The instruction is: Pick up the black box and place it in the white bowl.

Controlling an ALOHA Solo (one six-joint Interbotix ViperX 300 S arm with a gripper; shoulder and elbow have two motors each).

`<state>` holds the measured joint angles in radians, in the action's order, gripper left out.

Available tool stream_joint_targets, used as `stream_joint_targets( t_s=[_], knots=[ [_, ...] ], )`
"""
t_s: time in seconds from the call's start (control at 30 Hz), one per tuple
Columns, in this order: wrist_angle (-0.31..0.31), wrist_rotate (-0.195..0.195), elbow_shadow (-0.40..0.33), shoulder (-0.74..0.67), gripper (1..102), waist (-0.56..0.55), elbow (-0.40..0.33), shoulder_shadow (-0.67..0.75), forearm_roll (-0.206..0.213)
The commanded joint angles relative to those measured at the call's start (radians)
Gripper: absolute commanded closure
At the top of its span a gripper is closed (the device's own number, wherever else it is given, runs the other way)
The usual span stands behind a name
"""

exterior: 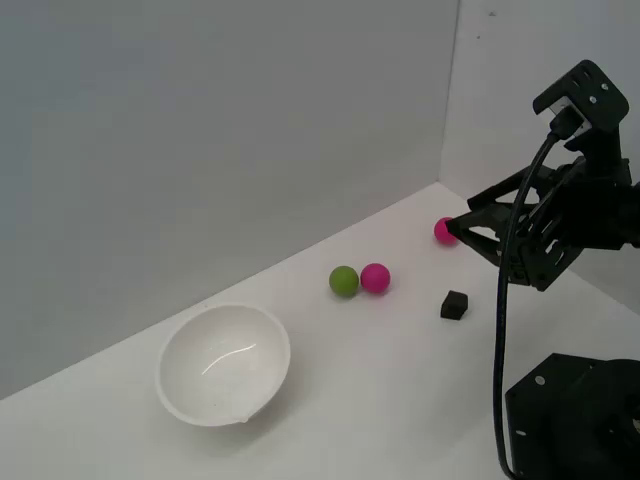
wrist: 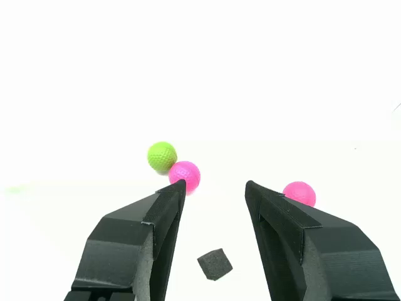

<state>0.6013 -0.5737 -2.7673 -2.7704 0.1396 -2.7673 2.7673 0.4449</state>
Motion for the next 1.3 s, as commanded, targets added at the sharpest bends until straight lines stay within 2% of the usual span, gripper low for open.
stream_joint_targets(
  t_s=[0.0,0.63,0.83,1.03,1.27],
  knots=[
    [0.011,-0.005,0.005,-0.051,52,-0.015,0.006,0.054,0.015],
    [0.023,-0.005,0.015,-0.025,52,-0.046,0.012,0.029,0.014],
    [0.044,-0.003,0.064,0.061,52,-0.069,0.061,-0.058,0.011],
    [0.072,0.003,0.156,0.164,52,-0.074,0.152,-0.161,0.008],
    [0.126,0.003,0.181,0.287,52,-0.055,0.179,-0.285,-0.040]
  ],
)
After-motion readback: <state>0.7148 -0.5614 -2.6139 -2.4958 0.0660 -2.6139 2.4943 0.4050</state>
